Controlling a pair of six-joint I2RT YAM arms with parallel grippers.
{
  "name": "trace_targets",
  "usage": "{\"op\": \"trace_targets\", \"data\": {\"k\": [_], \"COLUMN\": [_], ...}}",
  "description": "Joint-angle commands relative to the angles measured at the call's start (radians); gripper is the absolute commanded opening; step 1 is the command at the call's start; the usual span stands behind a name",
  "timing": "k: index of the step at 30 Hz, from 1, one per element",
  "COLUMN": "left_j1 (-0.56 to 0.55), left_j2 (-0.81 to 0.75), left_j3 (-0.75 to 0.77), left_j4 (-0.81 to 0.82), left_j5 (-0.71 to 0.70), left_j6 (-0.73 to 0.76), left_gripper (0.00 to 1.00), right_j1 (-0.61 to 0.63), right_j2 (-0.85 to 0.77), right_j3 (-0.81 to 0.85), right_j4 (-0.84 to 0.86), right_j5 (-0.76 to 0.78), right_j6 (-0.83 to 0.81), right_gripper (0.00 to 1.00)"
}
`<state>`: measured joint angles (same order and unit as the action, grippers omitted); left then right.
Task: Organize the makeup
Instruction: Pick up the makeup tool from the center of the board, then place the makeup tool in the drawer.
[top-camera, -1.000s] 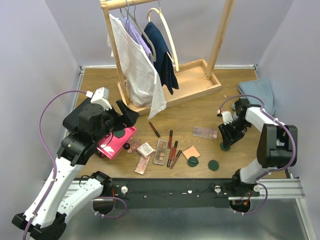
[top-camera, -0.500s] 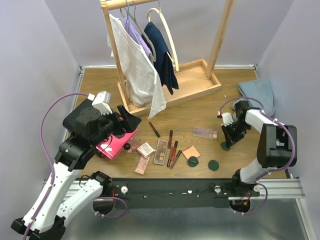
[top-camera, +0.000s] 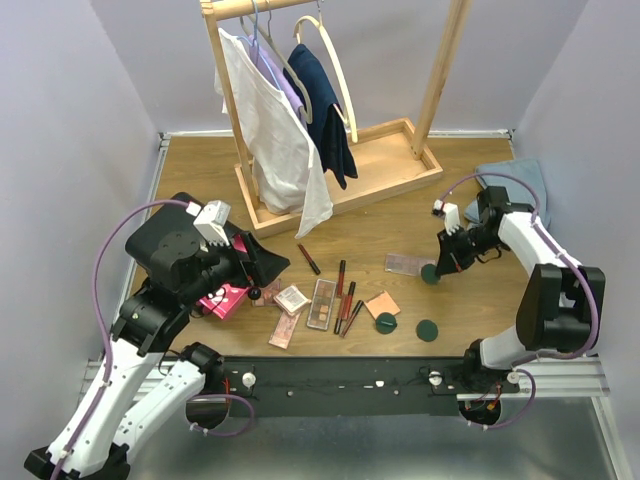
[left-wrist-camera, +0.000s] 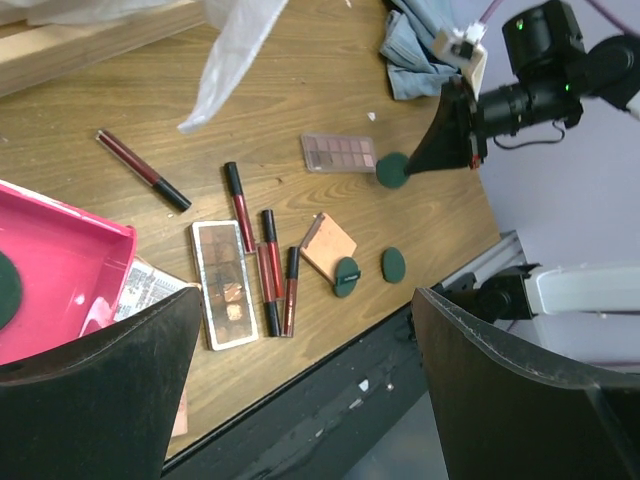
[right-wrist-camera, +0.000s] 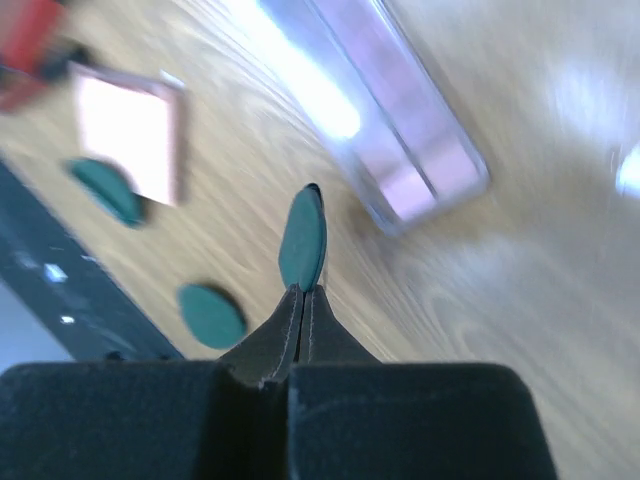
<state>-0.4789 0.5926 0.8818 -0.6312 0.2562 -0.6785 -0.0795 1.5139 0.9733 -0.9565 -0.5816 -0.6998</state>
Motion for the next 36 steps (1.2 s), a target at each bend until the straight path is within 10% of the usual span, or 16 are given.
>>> {"op": "trace_targets", "data": {"k": [1, 24, 36], "left_j1": [0.005, -0.032, -0.337], "left_j2": [-0.022, -0.096, 0.032], "left_j3": [-0.015, -0.259, -0.276], "left_j4": [0.030, 0.323, 0.419], "left_j5": [0.086, 0.140, -0.106], "left_j6": [0.040, -0.055, -0.075], "left_gripper": [0.94, 0.91, 0.90], "right_j1": [0.007, 0.259, 0.385], "right_j2": [-0.037, 0.094, 0.261], "right_j3": [0.093, 0.243, 0.413], "right_j4": [-0.114, -0.235, -0.403], "right_j5": [-0.277, -0.592, -0.664], "right_j6": [-0.075, -0.269, -0.437], "right_gripper": [0.01, 0.01, 0.01]}}
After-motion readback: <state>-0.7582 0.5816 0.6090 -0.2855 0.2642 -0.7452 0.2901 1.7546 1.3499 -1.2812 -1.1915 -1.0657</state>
